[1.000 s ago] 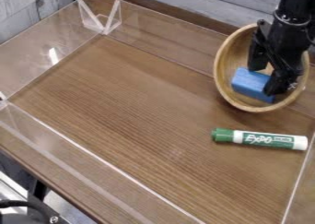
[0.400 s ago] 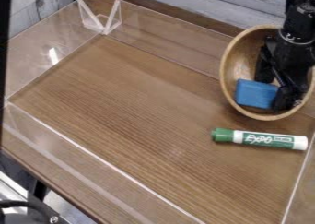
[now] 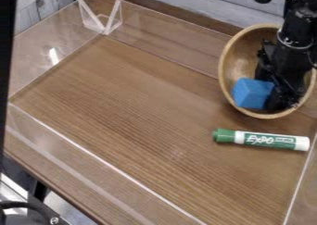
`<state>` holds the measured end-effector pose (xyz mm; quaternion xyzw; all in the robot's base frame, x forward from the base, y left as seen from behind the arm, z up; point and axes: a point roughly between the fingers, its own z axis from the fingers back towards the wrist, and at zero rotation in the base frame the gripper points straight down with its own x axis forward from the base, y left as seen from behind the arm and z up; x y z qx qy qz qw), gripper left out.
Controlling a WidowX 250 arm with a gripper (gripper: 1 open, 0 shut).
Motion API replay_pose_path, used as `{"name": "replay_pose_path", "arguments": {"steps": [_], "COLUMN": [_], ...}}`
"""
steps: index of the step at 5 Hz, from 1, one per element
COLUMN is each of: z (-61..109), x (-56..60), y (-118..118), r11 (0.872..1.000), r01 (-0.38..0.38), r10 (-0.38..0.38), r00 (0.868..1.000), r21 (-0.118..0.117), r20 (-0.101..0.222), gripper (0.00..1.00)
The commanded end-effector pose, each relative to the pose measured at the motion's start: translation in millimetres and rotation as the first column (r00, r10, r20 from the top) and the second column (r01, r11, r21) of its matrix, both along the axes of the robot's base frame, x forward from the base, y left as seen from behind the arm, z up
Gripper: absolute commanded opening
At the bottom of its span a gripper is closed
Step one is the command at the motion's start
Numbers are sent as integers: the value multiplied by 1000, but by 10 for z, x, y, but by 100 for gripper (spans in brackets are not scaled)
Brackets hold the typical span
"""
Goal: Remove the blue block from inside the brown bowl and put it on the table
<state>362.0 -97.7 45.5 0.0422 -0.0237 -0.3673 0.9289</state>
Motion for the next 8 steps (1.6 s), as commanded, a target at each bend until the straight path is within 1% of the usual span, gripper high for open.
{"name": "replay_pose_path", "arguments": {"steps": [1, 5, 7, 8], "z": [208, 348, 432, 432], "x": [52, 34, 16, 10], "y": [-13, 10, 36, 38], "r11": [1000, 1000, 1000, 1000], "r01": [6, 9, 1, 3], "r10": [-5, -8, 0, -2], "r00": [999, 998, 998, 998], "r21": [-13, -14, -11, -14], "r20": [53, 66, 69, 70], "gripper": [0, 0, 0, 0]}}
